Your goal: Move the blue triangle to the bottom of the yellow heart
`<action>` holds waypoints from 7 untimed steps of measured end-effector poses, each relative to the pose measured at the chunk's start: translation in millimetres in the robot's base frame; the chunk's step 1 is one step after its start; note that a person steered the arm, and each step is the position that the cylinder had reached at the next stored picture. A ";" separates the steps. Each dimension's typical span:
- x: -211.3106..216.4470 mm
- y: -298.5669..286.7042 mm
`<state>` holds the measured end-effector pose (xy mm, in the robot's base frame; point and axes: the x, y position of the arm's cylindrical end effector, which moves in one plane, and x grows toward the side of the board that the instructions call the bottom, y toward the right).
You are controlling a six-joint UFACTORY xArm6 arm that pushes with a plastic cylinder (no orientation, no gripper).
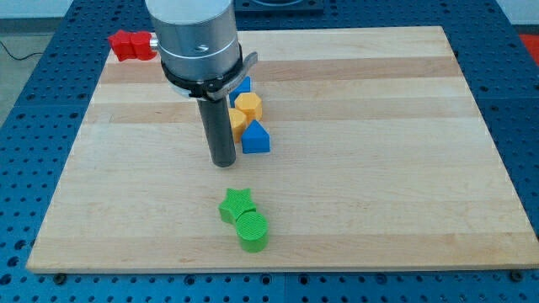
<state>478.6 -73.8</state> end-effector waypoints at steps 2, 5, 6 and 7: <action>-3.3 145.6; -27.5 123.9; -17.8 88.4; -11.7 54.3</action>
<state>466.9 -19.5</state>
